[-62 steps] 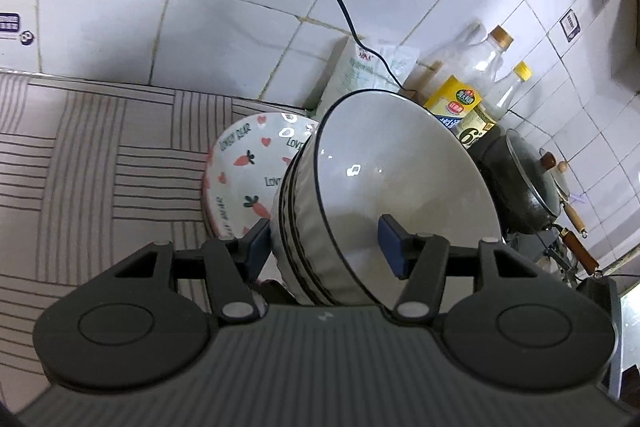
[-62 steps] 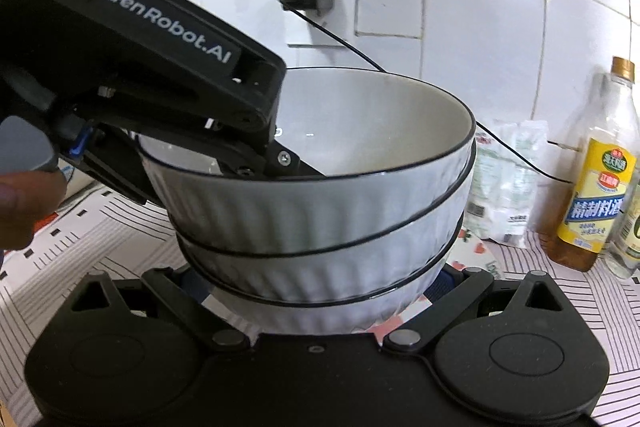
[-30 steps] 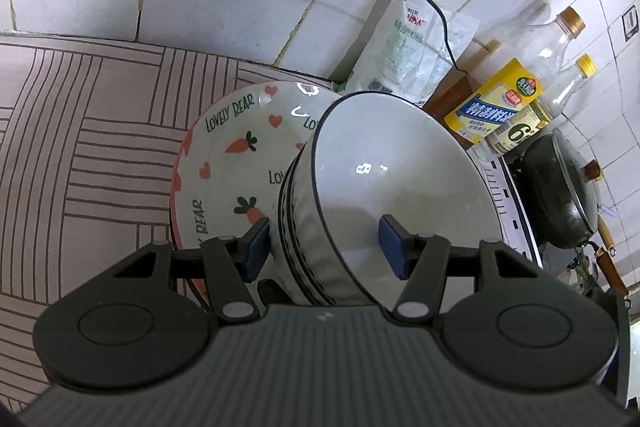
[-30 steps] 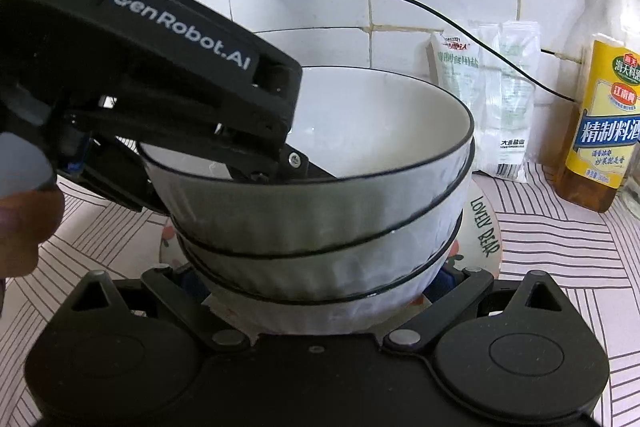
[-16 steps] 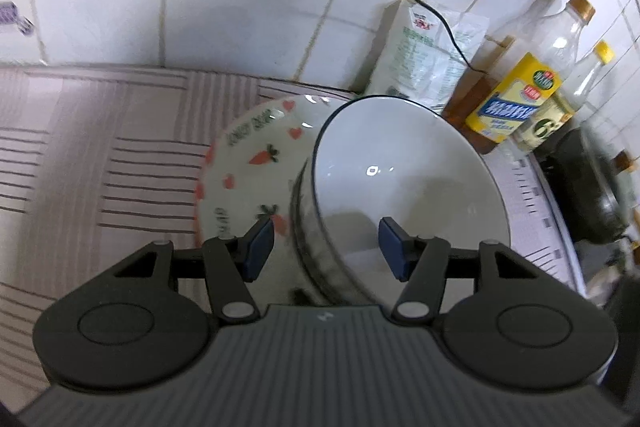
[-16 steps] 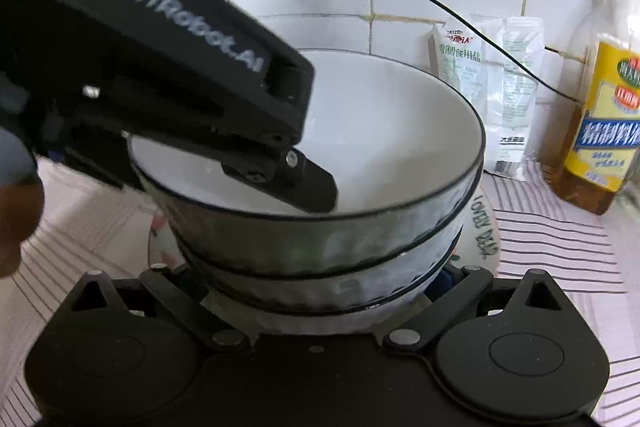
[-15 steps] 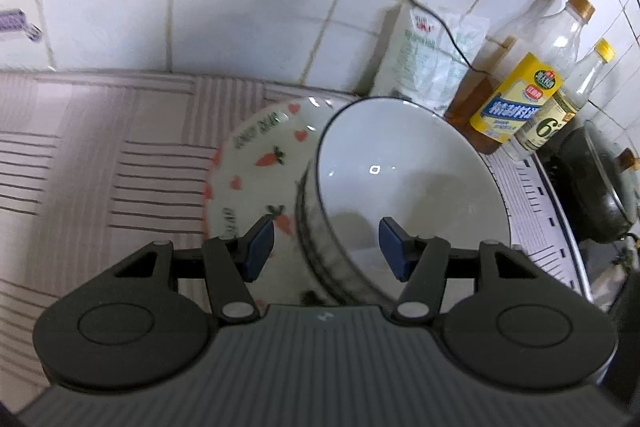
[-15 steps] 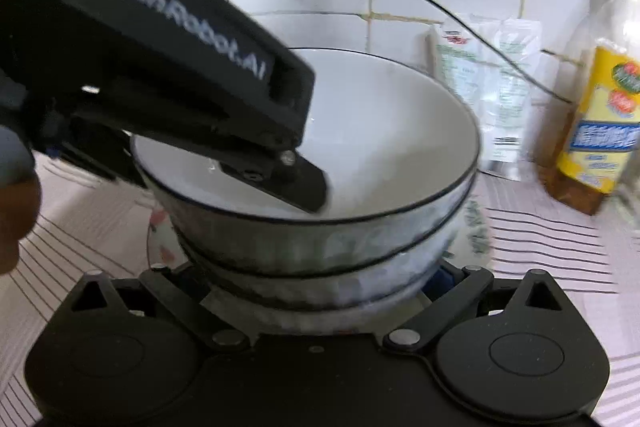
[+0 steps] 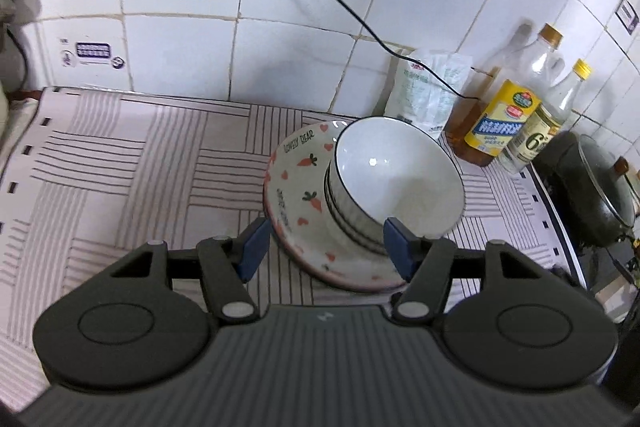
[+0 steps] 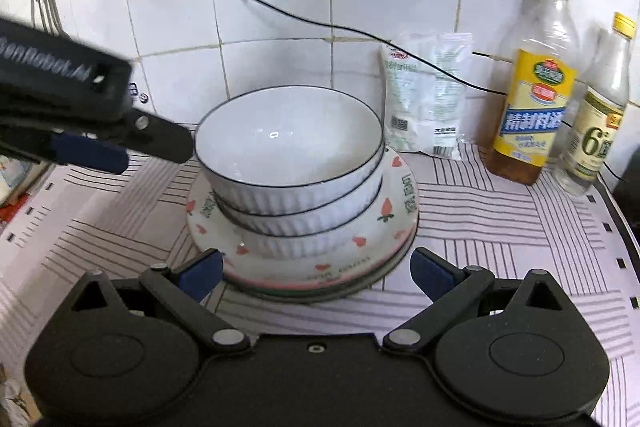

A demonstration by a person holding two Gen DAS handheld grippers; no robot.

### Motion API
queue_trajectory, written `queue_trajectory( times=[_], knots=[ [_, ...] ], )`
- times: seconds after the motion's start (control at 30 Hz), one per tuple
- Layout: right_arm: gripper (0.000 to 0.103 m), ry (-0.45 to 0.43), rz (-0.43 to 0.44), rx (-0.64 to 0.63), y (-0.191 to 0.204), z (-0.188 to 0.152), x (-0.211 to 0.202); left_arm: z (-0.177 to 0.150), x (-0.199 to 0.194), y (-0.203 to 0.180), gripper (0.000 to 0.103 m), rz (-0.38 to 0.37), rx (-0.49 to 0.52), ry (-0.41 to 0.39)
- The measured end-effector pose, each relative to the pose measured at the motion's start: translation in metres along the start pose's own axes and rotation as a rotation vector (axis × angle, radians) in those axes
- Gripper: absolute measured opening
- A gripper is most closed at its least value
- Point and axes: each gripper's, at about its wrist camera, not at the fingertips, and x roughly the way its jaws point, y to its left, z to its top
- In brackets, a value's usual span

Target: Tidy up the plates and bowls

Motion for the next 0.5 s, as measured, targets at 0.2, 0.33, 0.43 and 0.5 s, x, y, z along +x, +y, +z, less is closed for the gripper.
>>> queue_trajectory(
  times=[0.2, 0.33, 0.43, 0.5],
  knots=[
    [0.101, -0.031, -0.019, 0.009, -0.009, -0.002, -0.032, -0.013, -0.045, -0.009, 0.067, 0.036, 0.023, -0.026],
    [0.101, -0.016, -0.022, 0.054, -0.012, 0.000, -0.050, -0.020, -0.074, -0.015, 0.073, 0.060, 0.020, -0.047],
    [0.102, -0.016, -0.093, 0.064, -0.010, -0.001, -0.066, -0.025, -0.094, -0.020, 0.080, 0.087, 0.035, -0.072],
    [0.102, -0.003, -0.132, 0.076, -0.011, -0.002, -0.075, -0.029, -0.106, -0.023, 0.087, 0.110, 0.049, -0.083]
  ],
)
